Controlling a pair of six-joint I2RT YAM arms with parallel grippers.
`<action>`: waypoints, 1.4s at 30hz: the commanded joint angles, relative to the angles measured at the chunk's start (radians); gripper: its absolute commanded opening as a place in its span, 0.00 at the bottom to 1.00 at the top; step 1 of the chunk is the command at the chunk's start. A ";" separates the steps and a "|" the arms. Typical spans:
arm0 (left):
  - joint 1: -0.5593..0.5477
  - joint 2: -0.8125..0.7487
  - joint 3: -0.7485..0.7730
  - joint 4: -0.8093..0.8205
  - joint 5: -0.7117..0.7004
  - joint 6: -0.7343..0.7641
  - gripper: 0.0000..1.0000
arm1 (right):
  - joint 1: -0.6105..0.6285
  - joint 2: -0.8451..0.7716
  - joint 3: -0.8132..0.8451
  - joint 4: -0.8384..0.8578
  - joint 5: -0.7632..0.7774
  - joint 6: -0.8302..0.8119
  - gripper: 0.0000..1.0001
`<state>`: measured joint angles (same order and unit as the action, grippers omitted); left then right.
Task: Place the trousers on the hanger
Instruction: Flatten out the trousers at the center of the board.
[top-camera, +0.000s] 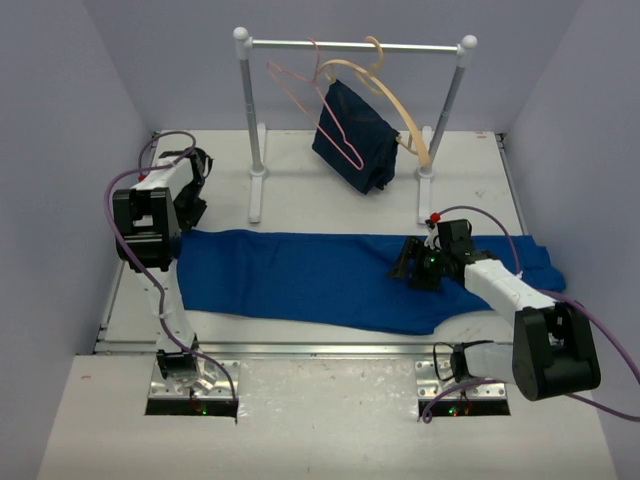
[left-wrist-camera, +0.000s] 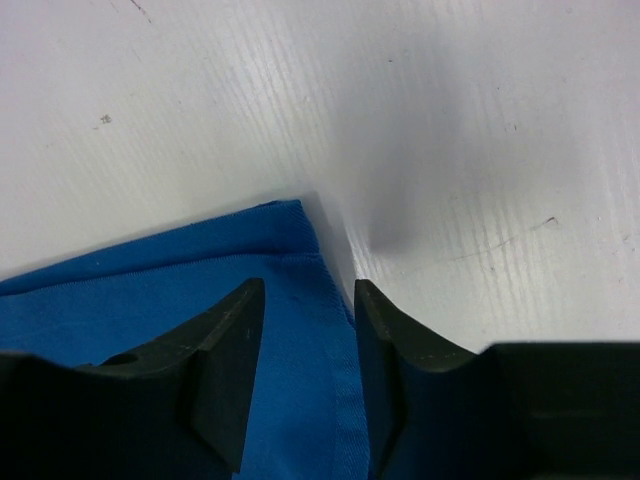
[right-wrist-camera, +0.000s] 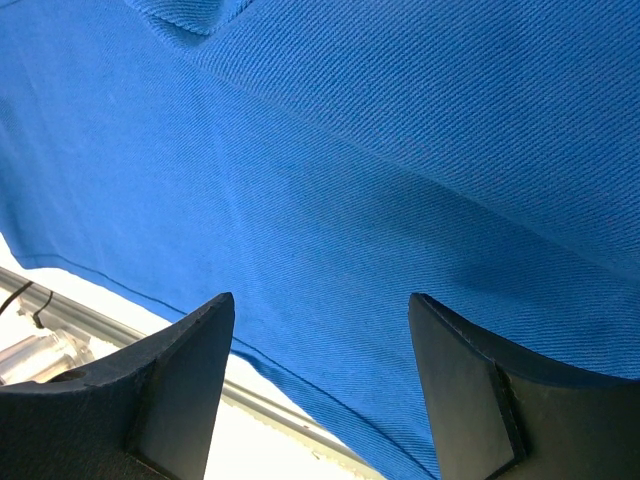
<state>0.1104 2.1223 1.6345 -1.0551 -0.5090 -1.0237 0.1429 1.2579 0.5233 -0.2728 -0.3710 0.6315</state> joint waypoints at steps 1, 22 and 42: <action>0.003 -0.003 -0.019 0.020 0.007 -0.006 0.33 | 0.010 0.000 0.000 0.027 -0.009 -0.010 0.71; 0.008 -0.055 -0.066 0.053 0.007 0.020 0.00 | 0.014 0.012 -0.002 0.031 -0.002 -0.009 0.71; 0.064 -0.081 0.024 -0.117 -0.166 -0.068 0.00 | 0.016 0.008 0.003 0.021 0.010 -0.013 0.71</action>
<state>0.1566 2.0278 1.6114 -1.1442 -0.5929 -1.0747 0.1532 1.2709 0.5217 -0.2699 -0.3668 0.6311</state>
